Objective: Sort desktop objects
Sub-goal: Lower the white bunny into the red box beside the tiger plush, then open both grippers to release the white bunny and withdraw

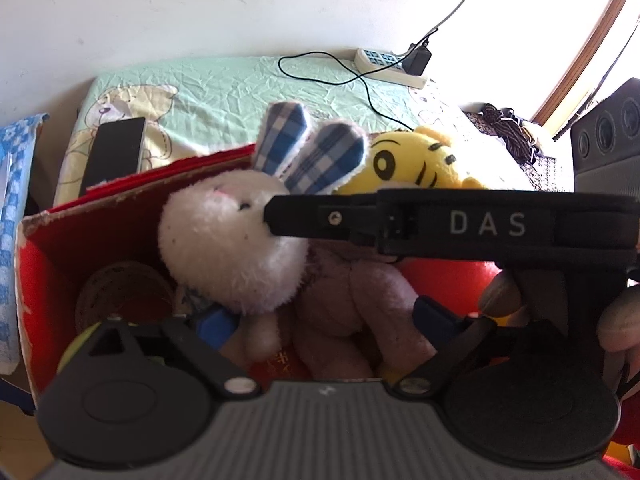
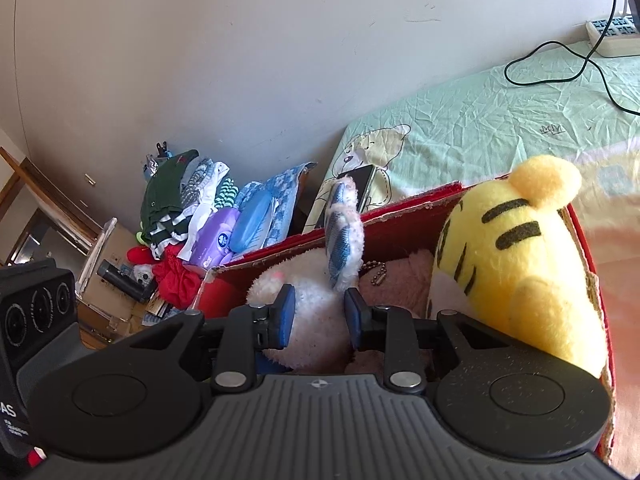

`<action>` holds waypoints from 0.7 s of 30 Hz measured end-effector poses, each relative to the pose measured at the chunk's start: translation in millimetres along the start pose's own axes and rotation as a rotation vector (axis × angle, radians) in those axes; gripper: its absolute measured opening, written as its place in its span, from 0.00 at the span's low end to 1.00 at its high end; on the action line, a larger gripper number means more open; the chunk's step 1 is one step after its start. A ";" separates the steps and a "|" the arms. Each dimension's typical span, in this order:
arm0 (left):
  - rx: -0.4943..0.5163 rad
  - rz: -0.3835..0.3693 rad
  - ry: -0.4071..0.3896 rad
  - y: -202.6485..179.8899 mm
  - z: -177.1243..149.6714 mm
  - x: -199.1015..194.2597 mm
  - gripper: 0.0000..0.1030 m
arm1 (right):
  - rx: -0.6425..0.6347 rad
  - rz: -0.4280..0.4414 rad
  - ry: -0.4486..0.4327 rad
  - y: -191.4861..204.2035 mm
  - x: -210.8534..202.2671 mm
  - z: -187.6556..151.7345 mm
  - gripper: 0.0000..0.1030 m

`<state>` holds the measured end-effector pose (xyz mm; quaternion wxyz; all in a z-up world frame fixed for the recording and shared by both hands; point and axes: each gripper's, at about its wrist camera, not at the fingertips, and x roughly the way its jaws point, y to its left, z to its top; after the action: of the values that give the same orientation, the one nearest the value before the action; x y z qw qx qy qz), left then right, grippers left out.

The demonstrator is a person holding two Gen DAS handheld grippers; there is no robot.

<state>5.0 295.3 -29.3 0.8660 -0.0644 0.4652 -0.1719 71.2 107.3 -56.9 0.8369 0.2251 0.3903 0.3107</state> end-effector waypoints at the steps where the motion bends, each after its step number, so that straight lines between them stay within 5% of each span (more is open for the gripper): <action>1: 0.000 0.005 0.002 -1.2 0.1 -0.8 0.93 | 0.002 0.004 -0.001 -0.5 -2.1 -0.3 0.29; 9: -0.018 0.054 0.010 -6.8 0.9 -1.9 0.93 | 0.021 0.022 -0.025 0.1 -20.3 -0.3 0.32; 21: -0.014 0.131 0.007 -14.6 -0.9 -4.6 0.94 | -0.026 -0.071 -0.031 5.9 -28.8 -10.4 0.32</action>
<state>-1.6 283.5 -22.2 0.8732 -0.0390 0.4727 -0.1119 46.5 92.8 -44.6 0.8563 0.2051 0.3808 0.2823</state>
